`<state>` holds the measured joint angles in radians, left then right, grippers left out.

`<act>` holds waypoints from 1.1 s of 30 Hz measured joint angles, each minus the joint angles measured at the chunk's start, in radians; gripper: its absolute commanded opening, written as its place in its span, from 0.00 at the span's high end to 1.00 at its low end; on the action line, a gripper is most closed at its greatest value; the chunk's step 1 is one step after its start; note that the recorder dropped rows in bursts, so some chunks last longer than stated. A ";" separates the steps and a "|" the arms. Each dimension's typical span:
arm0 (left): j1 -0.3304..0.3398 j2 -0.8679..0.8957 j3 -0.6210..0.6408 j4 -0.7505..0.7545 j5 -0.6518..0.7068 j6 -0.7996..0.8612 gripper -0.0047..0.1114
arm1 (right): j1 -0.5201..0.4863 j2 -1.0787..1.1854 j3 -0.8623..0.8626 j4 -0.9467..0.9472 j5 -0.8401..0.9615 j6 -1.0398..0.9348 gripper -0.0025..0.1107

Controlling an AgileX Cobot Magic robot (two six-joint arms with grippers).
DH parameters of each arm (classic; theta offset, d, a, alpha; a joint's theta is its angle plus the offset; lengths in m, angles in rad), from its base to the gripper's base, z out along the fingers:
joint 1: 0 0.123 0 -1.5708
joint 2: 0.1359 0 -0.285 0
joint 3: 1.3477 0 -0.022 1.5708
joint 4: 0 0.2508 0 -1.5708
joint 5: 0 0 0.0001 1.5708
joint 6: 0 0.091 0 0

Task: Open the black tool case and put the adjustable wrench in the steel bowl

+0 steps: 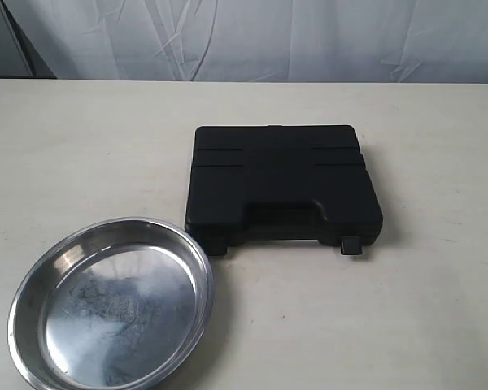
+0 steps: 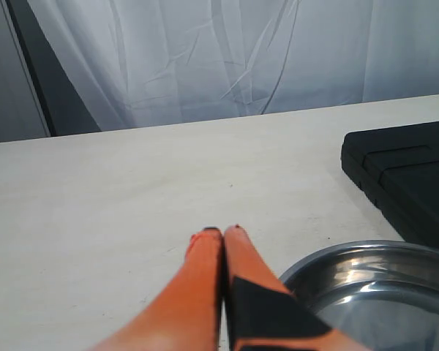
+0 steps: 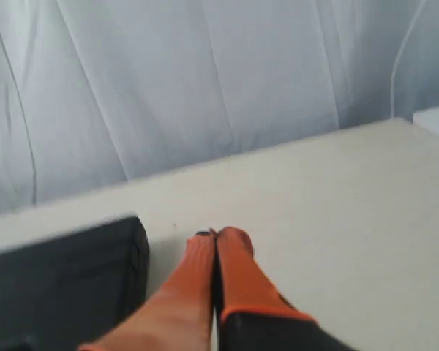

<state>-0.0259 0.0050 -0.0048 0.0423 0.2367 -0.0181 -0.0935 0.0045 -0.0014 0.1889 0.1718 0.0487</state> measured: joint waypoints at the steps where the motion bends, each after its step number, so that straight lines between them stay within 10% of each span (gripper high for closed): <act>1: 0.000 0.000 0.000 0.000 0.000 0.000 0.96 | 0.000 0.000 0.000 0.033 -0.048 0.000 0.99; 11: 0.000 0.000 0.000 0.000 0.000 0.000 0.96 | 0.000 0.000 -0.002 0.472 -0.322 0.101 0.99; 20: 0.000 0.000 0.000 0.000 0.000 0.000 0.96 | 0.000 0.096 -0.231 0.325 -0.041 0.120 0.99; 33: 0.000 0.000 0.000 0.000 0.000 0.000 0.96 | 0.020 1.022 -0.933 0.196 0.596 -0.352 0.98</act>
<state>-0.0259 0.0050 -0.0048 0.0423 0.2367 -0.0181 -0.0733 1.0269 -0.9339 0.3850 0.7675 -0.3030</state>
